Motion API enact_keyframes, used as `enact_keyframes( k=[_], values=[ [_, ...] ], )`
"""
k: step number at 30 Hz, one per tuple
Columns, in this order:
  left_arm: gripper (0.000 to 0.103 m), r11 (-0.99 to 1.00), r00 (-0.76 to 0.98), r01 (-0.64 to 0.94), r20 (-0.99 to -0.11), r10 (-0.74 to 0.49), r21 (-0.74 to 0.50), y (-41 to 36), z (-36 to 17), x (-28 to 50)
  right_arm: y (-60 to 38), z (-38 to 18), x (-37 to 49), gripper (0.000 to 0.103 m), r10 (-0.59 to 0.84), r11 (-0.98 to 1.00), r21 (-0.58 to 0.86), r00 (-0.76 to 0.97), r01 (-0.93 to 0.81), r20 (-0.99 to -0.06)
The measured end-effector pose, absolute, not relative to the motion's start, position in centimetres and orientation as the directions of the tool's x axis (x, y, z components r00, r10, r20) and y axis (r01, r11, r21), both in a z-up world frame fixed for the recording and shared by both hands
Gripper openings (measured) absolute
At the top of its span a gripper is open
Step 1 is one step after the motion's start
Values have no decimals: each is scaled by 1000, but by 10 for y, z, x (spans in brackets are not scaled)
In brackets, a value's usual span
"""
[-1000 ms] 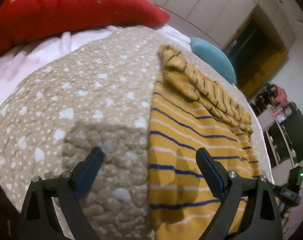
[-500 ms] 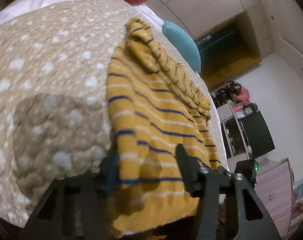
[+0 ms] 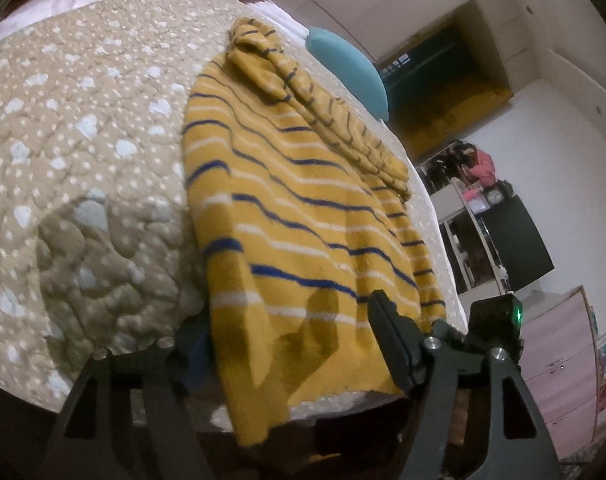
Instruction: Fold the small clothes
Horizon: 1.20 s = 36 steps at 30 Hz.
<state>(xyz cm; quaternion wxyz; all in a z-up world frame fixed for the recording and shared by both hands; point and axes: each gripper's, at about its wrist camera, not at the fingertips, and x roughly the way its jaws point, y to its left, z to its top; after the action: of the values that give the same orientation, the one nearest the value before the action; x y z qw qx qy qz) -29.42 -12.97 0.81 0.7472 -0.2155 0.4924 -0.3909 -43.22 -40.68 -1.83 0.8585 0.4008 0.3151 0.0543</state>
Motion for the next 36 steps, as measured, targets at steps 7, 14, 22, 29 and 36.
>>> enact_keyframes(
  k=[7, 14, 22, 29, 36],
  values=[
    [29, 692, 243, 315, -650, -720, -649, -135, 8, -286, -383, -16, -424, 57, 271, 760, 620, 773, 193, -573],
    [9, 728, 266, 270, -678, -685, -630, -124, 21, -276, -384, -11, -419, 12, 179, 795, 540, 743, 278, -645],
    [7, 735, 352, 371, -647, -676, -567, -104, 77, -319, -385, 24, -456, 9, 255, 755, 626, 793, 194, -553],
    [7, 730, 304, 357, -667, -681, -582, -92, 58, -350, -368, 13, -500, 9, 289, 738, 647, 776, 192, -560],
    [7, 743, 326, 352, -669, -667, -569, -92, 60, -333, -366, 17, -495, 9, 267, 767, 610, 765, 199, -585]
  ],
)
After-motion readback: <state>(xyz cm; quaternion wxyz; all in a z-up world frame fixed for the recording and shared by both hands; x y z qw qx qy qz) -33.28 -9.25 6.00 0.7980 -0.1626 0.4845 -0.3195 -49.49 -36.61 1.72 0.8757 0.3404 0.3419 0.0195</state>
